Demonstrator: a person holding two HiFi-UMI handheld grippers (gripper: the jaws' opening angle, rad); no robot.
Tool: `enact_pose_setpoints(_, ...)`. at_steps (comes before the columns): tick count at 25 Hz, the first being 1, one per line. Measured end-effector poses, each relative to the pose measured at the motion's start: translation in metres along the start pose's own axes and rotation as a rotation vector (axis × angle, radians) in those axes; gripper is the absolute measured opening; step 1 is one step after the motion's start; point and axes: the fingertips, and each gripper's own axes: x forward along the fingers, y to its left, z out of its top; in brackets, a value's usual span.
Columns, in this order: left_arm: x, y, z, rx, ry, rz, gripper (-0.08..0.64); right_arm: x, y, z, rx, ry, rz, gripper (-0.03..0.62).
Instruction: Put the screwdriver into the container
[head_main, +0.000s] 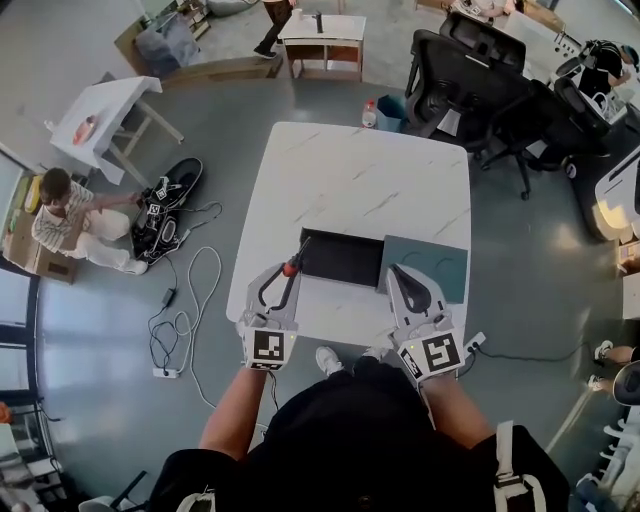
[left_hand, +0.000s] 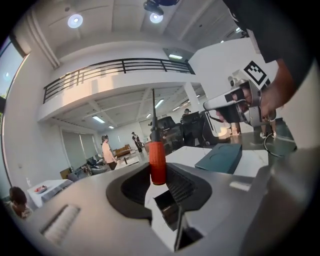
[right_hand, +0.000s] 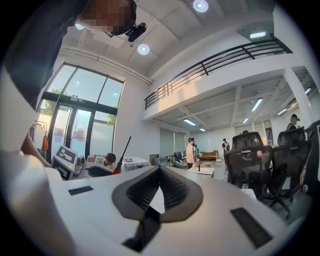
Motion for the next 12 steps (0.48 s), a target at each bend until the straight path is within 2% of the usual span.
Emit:
enact_pose_setpoints(5,0.021,-0.011,-0.018,0.152,0.095,-0.023,0.101,0.003,-0.022,-0.001,0.010,0.002,0.017,0.007)
enact_pose_setpoints(12,0.052,-0.029,-0.053,0.420,0.228,-0.127,0.101,0.003,-0.034,-0.015,0.022,0.030,0.036,0.006)
